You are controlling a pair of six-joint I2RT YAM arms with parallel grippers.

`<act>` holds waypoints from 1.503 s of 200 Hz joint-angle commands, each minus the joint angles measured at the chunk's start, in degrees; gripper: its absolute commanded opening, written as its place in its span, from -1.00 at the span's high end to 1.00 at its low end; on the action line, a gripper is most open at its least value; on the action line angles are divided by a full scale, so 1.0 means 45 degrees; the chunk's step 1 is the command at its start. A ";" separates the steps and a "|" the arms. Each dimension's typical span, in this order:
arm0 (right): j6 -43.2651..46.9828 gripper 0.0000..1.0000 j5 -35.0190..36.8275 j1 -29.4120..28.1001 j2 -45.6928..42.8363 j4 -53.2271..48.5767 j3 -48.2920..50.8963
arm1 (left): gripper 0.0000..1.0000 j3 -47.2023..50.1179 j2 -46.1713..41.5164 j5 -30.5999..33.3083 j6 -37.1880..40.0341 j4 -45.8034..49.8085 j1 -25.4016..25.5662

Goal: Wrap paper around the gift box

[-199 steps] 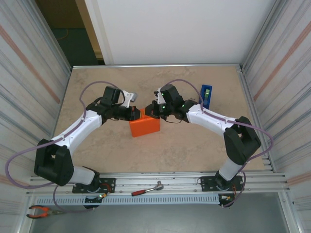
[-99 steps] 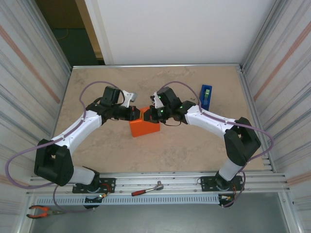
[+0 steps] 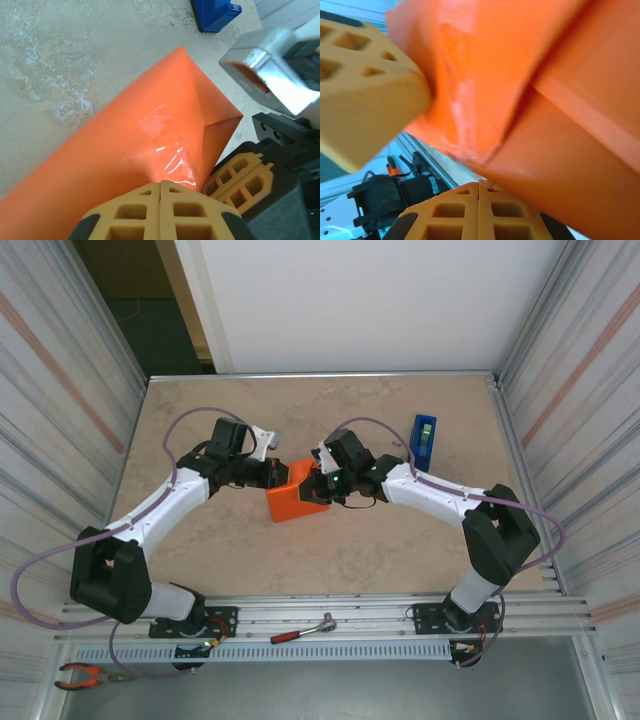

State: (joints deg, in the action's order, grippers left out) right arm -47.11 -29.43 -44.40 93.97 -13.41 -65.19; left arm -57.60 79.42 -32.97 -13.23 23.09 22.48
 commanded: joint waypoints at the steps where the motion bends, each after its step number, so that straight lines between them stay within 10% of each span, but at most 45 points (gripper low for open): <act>1: -0.0100 1.00 0.0316 -0.0024 -0.0376 0.0053 0.0170 | 1.00 0.0613 0.0392 0.0555 0.0294 0.0825 0.0023; 143: -0.2128 1.00 0.2355 -0.0683 0.0080 0.2980 0.1514 | 1.00 0.0789 0.0375 0.0549 0.0361 0.0727 0.0219; 215: -0.1528 1.00 0.2814 -0.0077 -0.2736 0.1131 0.3008 | 1.00 0.0771 0.0240 0.0529 0.0402 0.0727 0.0241; 300: -0.0655 1.00 0.2797 0.0172 -0.2488 0.0309 0.0101 | 1.00 0.0789 0.0302 0.0489 0.0433 0.0686 0.0258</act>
State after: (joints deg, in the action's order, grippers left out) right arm -52.77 -17.54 -44.21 80.34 -11.49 -59.22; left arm -56.86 78.94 -32.93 -12.62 21.96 22.61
